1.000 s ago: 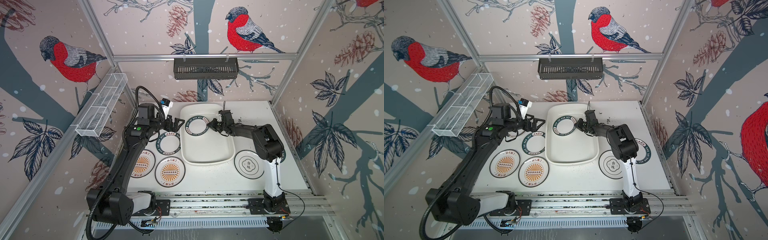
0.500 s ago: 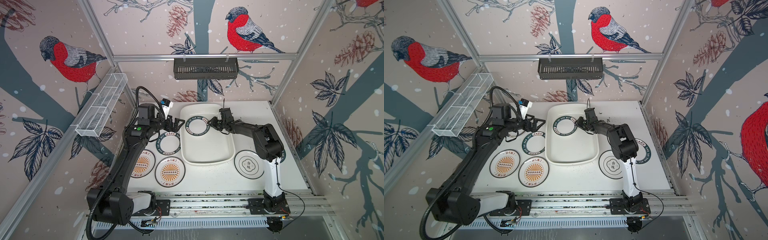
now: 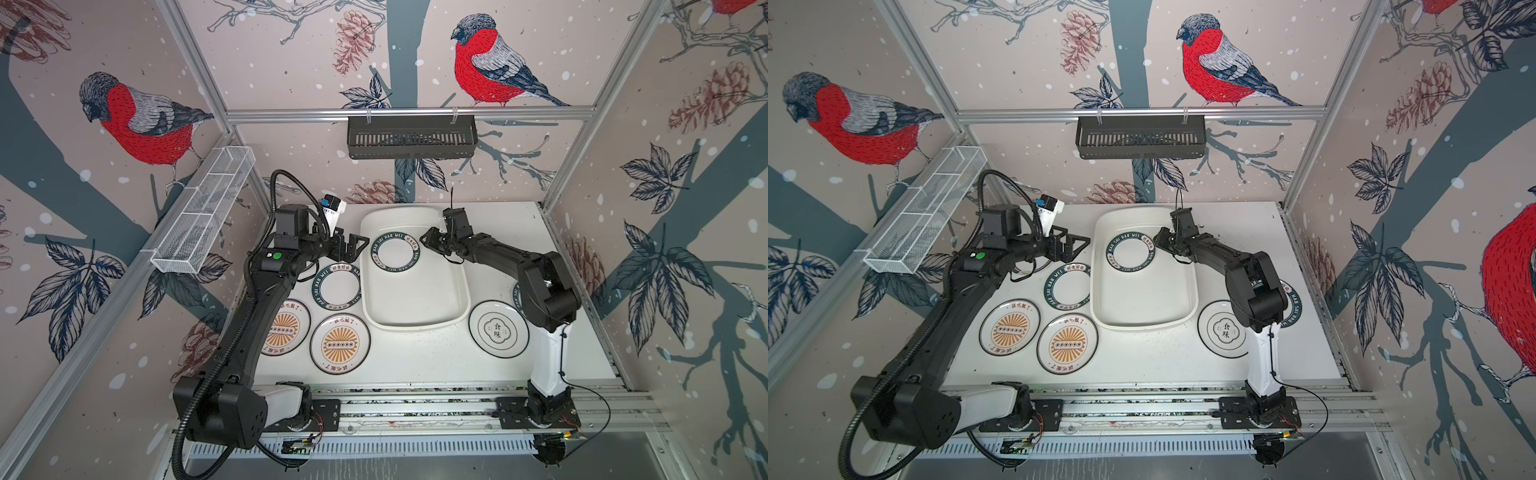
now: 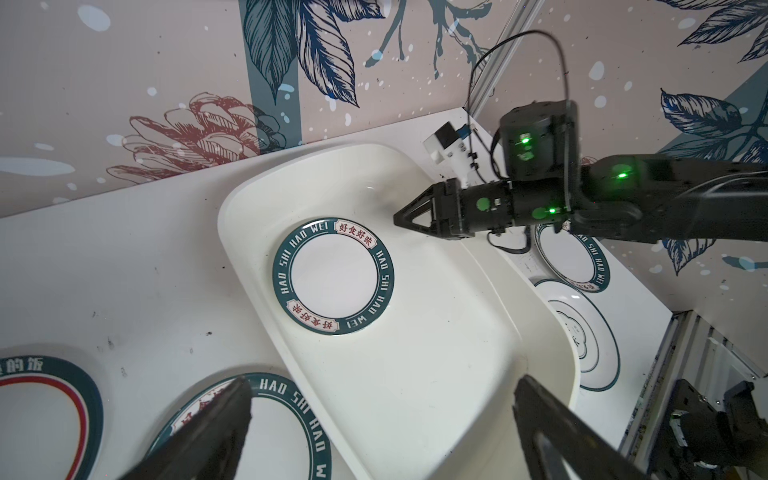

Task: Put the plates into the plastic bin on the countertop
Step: 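Withdraw the right gripper from the bin toward the plates nearer the robot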

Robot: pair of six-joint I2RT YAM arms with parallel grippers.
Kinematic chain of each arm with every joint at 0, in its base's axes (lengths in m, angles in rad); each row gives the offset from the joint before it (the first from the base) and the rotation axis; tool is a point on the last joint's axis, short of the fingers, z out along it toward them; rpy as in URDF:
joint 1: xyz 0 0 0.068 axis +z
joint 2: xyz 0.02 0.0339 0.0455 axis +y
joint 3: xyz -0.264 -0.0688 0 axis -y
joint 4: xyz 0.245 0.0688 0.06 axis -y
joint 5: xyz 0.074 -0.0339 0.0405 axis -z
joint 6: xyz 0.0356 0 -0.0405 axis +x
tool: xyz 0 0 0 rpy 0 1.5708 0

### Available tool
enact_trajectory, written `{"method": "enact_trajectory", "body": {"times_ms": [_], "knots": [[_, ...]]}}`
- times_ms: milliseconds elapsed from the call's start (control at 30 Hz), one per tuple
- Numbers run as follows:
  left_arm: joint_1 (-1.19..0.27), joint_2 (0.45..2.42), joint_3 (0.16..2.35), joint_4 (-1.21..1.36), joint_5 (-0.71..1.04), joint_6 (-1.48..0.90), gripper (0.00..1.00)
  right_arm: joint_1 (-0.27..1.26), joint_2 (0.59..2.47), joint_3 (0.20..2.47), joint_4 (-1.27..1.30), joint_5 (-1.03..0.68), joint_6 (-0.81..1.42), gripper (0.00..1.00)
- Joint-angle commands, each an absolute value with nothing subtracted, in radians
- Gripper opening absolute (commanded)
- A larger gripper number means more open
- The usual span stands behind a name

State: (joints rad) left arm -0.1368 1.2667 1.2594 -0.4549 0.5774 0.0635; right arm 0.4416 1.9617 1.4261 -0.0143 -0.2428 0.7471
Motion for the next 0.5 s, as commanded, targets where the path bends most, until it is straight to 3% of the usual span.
{"method": "enact_trajectory", "body": {"times_ms": [0, 233, 467], "knots": [[-0.138, 1.272, 1.281, -0.474, 0.555, 0.128, 0.98, 0.436, 1.842, 1.368, -0.022, -0.134, 0.68, 0.37], [-0.137, 1.288, 1.29, -0.47, 0.586, 0.125, 0.98, 0.39, 1.53, 1.103, -0.045, 0.067, 0.678, 0.41], [-0.141, 1.31, 1.324, -0.461, 0.612, 0.12, 0.98, 0.248, 1.279, 0.842, -0.056, 0.155, 0.752, 0.47]]}}
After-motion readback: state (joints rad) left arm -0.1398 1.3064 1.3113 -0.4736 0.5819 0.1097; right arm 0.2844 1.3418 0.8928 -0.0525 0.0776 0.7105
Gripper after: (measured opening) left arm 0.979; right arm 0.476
